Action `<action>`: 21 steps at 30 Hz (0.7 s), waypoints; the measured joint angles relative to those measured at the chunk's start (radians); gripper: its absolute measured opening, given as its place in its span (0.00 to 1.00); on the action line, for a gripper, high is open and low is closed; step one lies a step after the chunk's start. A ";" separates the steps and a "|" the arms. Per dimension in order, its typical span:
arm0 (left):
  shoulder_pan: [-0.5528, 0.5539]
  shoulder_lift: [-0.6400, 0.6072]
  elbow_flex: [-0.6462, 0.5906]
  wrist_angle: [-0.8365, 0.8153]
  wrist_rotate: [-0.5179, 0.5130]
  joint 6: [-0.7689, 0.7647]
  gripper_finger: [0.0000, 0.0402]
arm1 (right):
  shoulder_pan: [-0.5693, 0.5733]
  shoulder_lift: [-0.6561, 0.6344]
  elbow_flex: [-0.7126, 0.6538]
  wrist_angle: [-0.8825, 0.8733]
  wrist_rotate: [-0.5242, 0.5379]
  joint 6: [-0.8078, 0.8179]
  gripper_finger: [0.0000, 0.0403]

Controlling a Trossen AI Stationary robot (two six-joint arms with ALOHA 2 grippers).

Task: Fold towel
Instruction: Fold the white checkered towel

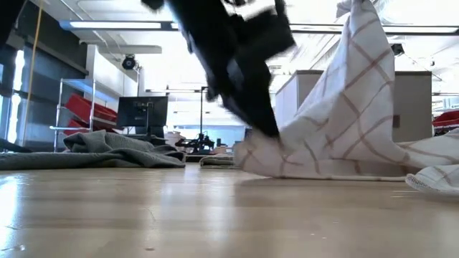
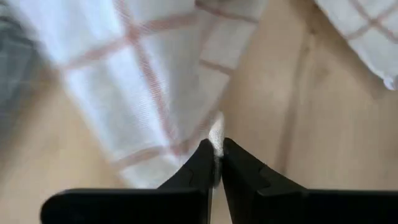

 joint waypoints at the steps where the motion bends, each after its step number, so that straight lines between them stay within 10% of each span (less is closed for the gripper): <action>1: 0.003 -0.030 0.000 -0.041 -0.014 0.008 0.03 | 0.000 -0.001 0.000 0.000 -0.003 0.000 0.00; 21: 0.030 -0.755 0.000 -0.366 -0.227 0.105 0.03 | 0.043 -0.069 0.000 0.309 -0.043 -0.017 0.00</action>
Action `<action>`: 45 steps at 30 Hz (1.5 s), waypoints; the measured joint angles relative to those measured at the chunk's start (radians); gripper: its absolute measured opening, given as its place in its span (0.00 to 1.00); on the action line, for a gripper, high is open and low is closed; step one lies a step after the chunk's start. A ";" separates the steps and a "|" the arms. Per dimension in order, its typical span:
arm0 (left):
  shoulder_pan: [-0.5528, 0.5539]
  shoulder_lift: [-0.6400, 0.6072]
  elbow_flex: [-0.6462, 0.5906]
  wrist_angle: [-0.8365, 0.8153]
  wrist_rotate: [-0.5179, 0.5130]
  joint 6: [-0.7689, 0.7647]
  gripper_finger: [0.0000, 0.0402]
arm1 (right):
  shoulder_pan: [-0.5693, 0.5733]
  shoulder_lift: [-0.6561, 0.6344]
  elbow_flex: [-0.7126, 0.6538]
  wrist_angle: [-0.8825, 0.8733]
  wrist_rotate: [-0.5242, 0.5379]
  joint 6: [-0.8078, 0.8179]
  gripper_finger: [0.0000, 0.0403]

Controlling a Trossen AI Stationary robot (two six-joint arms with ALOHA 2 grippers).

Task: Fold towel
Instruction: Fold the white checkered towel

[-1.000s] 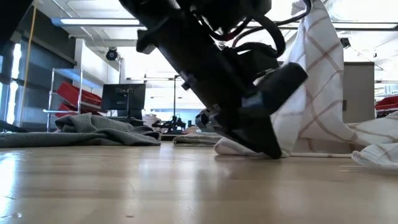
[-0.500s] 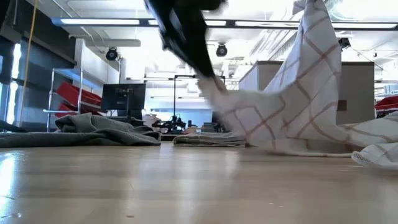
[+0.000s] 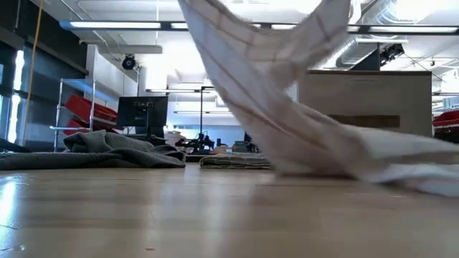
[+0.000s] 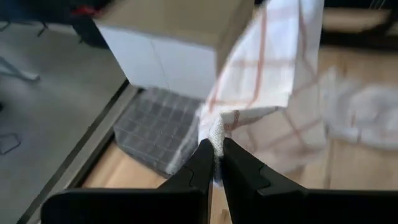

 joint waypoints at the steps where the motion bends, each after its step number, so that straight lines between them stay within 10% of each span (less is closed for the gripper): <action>1: 0.000 -0.031 0.000 0.000 0.000 -0.003 0.03 | 0.000 0.000 0.000 0.026 0.000 -0.009 0.00; 13: -0.045 -0.296 0.000 0.123 0.006 0.044 0.03 | 0.000 -0.071 0.000 0.173 0.171 -0.087 0.00; 20: -0.082 -0.328 0.000 0.326 0.200 0.159 0.03 | 0.000 -0.120 0.000 0.211 0.310 -0.103 0.00; 45: -0.192 -0.356 0.000 0.363 0.079 0.212 0.03 | 0.170 -0.289 0.000 0.319 0.085 -0.266 0.00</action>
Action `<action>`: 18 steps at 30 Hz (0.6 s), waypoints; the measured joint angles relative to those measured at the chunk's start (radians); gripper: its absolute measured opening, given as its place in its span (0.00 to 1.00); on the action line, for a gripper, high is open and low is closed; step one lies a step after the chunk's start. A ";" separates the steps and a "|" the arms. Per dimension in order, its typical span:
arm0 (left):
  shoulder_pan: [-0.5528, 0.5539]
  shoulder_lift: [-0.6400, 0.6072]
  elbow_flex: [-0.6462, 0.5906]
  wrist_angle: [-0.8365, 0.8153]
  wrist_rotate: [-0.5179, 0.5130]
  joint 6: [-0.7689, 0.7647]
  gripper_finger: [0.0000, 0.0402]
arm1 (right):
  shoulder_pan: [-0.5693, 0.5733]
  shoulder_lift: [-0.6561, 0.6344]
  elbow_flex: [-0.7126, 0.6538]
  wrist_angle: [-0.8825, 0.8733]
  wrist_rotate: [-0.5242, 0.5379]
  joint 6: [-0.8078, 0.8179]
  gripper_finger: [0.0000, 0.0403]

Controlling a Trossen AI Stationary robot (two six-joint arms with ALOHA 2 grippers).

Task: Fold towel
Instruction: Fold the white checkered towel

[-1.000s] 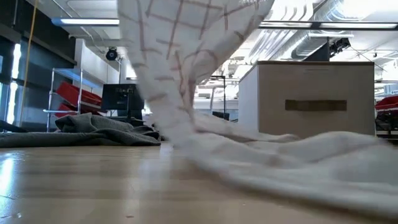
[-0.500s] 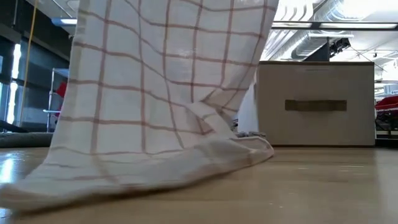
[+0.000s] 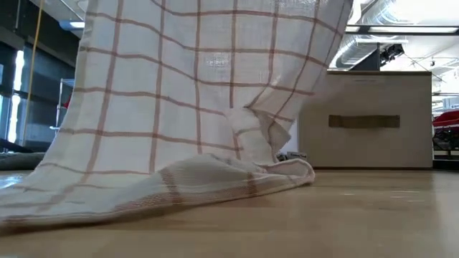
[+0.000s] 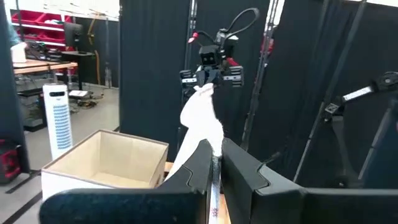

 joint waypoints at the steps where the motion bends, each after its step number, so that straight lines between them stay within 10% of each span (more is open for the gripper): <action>1: 0.000 0.001 0.000 0.001 -0.010 0.011 0.03 | 0.000 0.001 0.000 0.037 -0.001 -0.035 0.00; 11: 0.000 -0.005 0.000 0.082 -0.057 0.064 0.03 | 0.000 -0.001 0.000 0.224 0.043 -0.233 0.00; 18: 0.000 0.001 0.001 0.333 0.095 0.162 0.03 | 0.001 0.014 0.000 0.453 -0.251 -0.248 0.00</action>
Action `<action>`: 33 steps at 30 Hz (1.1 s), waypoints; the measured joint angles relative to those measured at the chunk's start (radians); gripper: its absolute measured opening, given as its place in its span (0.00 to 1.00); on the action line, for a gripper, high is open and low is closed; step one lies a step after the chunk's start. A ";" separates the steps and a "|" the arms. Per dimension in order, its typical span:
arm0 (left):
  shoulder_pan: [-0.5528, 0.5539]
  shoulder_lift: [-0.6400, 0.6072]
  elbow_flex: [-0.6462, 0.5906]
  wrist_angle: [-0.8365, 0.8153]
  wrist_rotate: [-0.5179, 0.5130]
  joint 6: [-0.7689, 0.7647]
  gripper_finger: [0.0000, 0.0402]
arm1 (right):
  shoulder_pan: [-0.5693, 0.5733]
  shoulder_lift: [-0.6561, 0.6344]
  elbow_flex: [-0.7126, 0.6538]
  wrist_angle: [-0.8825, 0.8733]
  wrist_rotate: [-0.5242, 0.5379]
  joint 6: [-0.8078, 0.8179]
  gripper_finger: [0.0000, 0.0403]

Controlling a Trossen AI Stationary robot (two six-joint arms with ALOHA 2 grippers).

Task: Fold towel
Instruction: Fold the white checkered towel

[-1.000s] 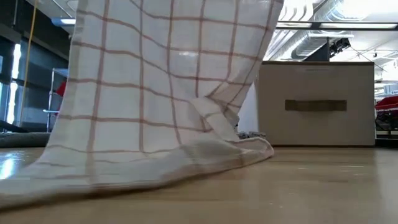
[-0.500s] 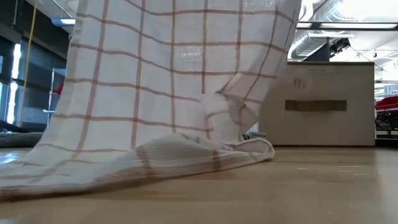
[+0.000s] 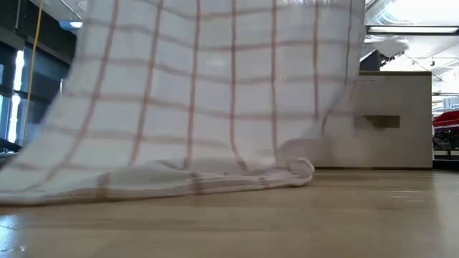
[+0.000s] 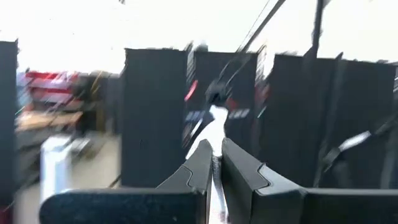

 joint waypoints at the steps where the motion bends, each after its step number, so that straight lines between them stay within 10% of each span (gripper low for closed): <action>1: -0.001 0.002 0.000 0.020 0.023 -0.001 0.03 | 0.005 0.004 0.000 0.037 -0.056 0.001 0.00; 19: -0.338 0.258 0.123 0.194 0.021 0.230 0.03 | 0.341 0.152 0.015 0.306 -0.191 -0.189 0.00; 33: -0.505 0.478 0.462 0.196 -0.194 0.549 0.03 | 0.541 0.307 0.332 0.186 -0.004 -0.556 0.00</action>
